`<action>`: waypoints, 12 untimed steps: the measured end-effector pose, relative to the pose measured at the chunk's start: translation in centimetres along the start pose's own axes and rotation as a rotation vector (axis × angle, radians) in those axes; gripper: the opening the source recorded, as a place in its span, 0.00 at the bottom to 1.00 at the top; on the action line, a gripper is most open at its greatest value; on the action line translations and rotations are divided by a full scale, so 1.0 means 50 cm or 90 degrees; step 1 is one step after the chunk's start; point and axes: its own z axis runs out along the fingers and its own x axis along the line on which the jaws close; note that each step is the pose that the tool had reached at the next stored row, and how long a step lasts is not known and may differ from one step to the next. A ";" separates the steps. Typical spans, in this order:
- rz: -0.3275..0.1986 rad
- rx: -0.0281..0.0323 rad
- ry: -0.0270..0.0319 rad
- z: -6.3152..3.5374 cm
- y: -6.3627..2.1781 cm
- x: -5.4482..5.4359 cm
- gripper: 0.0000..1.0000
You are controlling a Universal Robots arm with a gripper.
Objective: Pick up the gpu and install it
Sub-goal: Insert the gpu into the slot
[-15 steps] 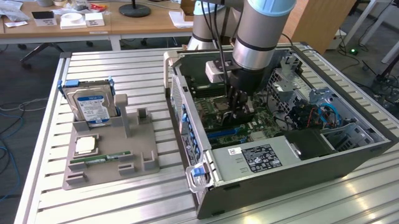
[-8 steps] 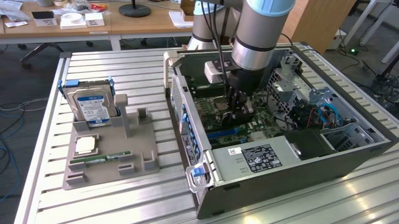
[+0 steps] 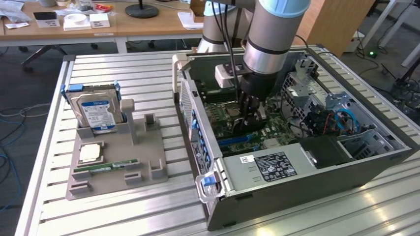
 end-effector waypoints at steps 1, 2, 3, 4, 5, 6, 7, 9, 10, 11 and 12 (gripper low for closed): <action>0.000 0.0000 0.0000 0.000 0.000 0.001 0.26; 0.000 0.0000 0.0000 0.000 0.000 0.001 0.26; 0.000 0.0001 -0.0001 0.000 0.000 0.001 0.26; 0.000 0.0000 -0.0001 0.000 0.001 0.001 0.26; 0.000 0.0001 0.0000 0.000 0.001 0.002 0.26; 0.000 0.0001 0.0000 0.000 0.002 0.002 0.26; 0.000 0.0001 0.0000 0.000 0.004 0.002 0.26; 0.000 0.0000 -0.0001 0.000 0.005 0.002 0.26; 0.000 0.0000 0.0000 0.000 0.006 0.002 0.26; 0.000 0.0000 -0.0001 0.000 0.006 0.002 0.26; 0.000 0.0000 -0.0001 0.000 0.007 0.002 0.26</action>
